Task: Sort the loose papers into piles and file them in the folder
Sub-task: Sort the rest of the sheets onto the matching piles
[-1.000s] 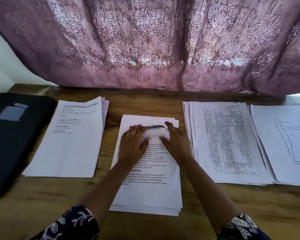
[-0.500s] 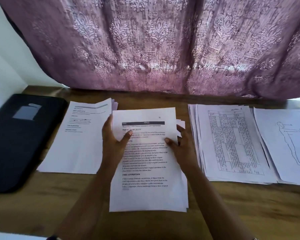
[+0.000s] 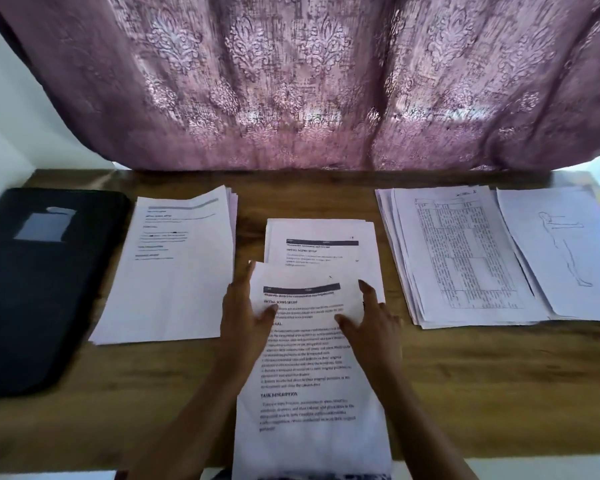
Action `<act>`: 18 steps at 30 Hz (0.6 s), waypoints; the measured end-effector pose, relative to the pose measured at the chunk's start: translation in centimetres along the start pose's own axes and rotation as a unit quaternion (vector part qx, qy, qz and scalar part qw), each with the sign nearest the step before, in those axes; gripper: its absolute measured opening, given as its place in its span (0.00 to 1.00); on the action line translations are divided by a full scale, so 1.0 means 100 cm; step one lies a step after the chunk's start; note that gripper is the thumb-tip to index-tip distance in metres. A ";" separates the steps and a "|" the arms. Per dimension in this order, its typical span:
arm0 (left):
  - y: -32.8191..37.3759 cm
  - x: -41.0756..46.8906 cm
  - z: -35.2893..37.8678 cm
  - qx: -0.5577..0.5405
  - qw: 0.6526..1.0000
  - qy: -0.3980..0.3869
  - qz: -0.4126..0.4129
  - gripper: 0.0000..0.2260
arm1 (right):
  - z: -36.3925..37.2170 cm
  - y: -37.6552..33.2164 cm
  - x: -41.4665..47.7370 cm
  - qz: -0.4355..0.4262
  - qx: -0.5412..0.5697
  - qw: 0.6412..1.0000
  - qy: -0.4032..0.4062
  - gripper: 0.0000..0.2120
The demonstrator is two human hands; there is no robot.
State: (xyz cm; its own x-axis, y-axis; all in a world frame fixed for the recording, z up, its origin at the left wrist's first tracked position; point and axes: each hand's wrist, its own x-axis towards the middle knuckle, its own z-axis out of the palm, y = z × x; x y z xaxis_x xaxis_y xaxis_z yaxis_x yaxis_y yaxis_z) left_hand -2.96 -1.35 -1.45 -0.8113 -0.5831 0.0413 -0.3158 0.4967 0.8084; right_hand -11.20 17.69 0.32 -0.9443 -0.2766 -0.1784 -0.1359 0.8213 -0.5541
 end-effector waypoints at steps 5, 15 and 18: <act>0.016 0.011 0.024 0.277 0.945 0.072 0.158 0.39 | -0.007 0.016 0.016 0.023 -0.059 0.998 0.000 0.43; 0.027 0.098 0.074 0.334 0.938 -0.095 -0.006 0.33 | -0.002 0.014 0.122 -0.107 -0.151 0.981 -0.057 0.33; 0.022 0.112 0.076 0.336 0.936 -0.101 -0.002 0.33 | 0.008 0.015 0.138 -0.115 -0.157 0.980 -0.038 0.32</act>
State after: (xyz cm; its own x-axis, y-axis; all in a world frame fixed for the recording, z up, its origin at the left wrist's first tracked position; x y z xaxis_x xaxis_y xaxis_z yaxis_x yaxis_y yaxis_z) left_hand -16.53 -1.89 -3.68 -0.8650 -0.4852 -0.1277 -0.5014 0.8274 0.2528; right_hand -24.19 14.73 -3.61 -0.8547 -0.4987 -0.1443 -0.4395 0.8429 -0.3104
